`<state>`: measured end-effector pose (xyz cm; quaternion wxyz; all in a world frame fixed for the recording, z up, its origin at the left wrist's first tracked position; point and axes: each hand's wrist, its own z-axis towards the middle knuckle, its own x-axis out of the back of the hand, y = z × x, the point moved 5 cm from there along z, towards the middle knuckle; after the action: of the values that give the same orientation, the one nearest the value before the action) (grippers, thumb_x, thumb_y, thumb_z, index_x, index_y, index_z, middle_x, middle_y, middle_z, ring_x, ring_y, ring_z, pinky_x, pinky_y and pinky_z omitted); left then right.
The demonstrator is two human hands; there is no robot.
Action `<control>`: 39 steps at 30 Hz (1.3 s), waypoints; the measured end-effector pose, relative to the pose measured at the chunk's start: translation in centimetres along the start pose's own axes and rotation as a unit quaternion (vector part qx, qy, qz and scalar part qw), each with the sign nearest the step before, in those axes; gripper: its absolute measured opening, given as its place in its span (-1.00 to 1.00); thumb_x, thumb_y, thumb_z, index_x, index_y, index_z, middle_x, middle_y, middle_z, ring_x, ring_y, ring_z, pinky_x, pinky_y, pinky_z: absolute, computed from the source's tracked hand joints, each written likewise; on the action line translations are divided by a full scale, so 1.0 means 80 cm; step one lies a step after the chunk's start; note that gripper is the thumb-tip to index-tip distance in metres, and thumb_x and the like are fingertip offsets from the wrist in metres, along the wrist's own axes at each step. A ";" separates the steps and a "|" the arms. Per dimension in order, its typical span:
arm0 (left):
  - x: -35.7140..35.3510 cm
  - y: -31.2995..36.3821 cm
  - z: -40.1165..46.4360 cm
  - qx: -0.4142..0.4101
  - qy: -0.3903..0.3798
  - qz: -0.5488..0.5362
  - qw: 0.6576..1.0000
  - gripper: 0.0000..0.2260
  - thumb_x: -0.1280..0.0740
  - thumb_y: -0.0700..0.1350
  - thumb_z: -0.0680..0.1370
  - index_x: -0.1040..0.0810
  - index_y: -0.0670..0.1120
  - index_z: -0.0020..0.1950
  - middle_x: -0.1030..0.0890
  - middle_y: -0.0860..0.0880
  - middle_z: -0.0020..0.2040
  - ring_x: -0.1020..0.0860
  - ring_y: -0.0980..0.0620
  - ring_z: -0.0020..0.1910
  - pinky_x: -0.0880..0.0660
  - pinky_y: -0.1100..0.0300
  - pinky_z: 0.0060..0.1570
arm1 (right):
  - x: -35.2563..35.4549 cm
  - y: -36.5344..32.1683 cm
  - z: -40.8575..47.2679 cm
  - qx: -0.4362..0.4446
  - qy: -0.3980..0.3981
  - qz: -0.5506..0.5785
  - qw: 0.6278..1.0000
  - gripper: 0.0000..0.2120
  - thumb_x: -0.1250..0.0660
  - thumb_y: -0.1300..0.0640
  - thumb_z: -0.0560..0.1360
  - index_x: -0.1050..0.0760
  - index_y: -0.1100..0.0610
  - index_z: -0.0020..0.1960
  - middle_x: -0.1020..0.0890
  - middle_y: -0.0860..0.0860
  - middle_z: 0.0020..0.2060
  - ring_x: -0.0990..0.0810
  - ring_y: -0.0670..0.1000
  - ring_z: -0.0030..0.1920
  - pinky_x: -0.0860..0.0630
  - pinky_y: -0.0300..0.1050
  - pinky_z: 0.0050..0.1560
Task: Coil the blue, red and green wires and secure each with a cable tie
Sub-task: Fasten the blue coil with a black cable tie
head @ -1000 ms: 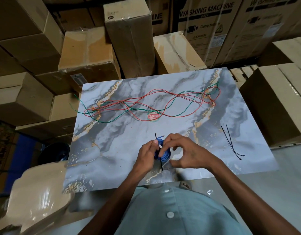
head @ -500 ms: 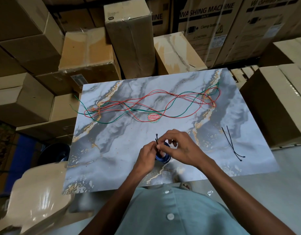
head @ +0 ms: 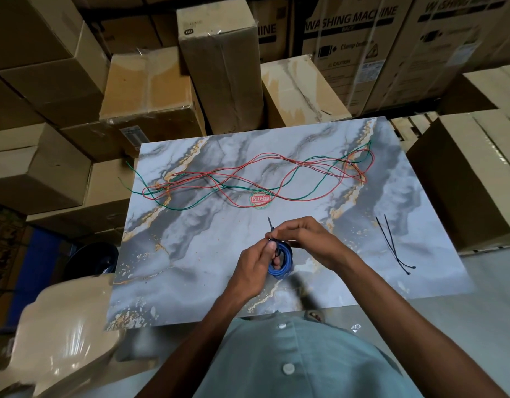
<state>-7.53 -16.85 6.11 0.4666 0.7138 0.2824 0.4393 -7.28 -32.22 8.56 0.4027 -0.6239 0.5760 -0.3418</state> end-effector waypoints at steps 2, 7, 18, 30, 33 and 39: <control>0.001 0.002 -0.001 -0.002 -0.007 -0.005 1.000 -0.67 -0.13 0.05 0.69 -0.56 -0.09 -0.08 -0.62 0.02 -0.24 -0.54 0.14 -0.25 -0.48 0.17 -0.11 | -0.002 0.000 0.001 -0.007 -0.005 0.028 1.000 -0.88 -0.45 0.23 0.55 -0.75 0.22 0.03 -0.76 0.16 0.03 -0.70 0.15 0.17 -0.54 0.08 0.38; -0.001 -0.003 0.001 0.015 -0.009 -0.005 1.000 -0.61 -0.10 0.08 0.68 -0.53 -0.12 -0.16 -0.61 0.00 -0.26 -0.55 0.09 -0.25 -0.48 0.12 -0.07 | -0.002 -0.009 -0.002 0.050 0.039 0.054 0.997 -0.91 -0.49 0.25 0.53 -0.75 0.21 0.01 -0.76 0.14 0.01 -0.71 0.09 0.16 -0.57 0.00 0.34; 0.000 -0.019 -0.001 0.082 0.015 -0.008 0.996 -0.61 -0.13 -0.02 0.72 -0.55 -0.20 -0.17 -0.64 -0.04 -0.30 -0.55 0.14 -0.30 -0.46 0.21 -0.12 | -0.011 0.000 -0.009 0.080 0.045 0.025 0.995 -0.90 -0.42 0.28 0.58 -0.72 0.24 0.00 -0.76 0.14 -0.04 -0.73 0.11 0.09 -0.61 -0.07 0.24; -0.005 -0.018 -0.009 0.091 -0.008 0.036 0.995 -0.70 -0.09 -0.04 0.72 -0.53 -0.17 -0.02 -0.66 -0.10 -0.14 -0.59 -0.03 -0.13 -0.46 0.11 -0.05 | -0.018 -0.003 -0.017 0.081 0.095 -0.092 0.988 -0.89 -0.48 0.20 0.50 -0.77 0.04 -0.12 -0.73 -0.11 0.05 -0.68 -0.13 0.13 -0.60 0.04 0.27; -0.003 -0.019 -0.007 0.100 0.004 0.027 0.995 -0.71 -0.10 -0.03 0.72 -0.54 -0.14 0.03 -0.66 -0.07 -0.09 -0.59 0.00 -0.10 -0.45 0.31 -0.16 | -0.021 -0.012 -0.027 0.100 0.126 -0.137 0.977 -0.93 -0.50 0.15 0.51 -0.76 0.03 -0.09 -0.61 -0.13 0.14 -0.61 -0.16 0.16 -0.55 -0.10 0.24; -0.003 -0.022 -0.008 0.105 0.007 0.004 0.994 -0.69 -0.09 0.00 0.72 -0.56 -0.12 0.07 -0.66 -0.05 -0.12 -0.60 0.04 -0.13 -0.48 0.26 -0.12 | -0.029 -0.023 -0.041 0.131 0.052 -0.083 0.987 -0.87 -0.40 0.28 0.59 -0.70 0.20 -0.09 -0.74 0.05 -0.17 -0.72 0.04 -0.11 -0.60 -0.16 0.00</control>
<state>-8.24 -16.07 4.52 0.3857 0.7568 0.3273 0.4141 -9.63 -30.26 11.73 0.4205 -0.5931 0.4927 -0.4782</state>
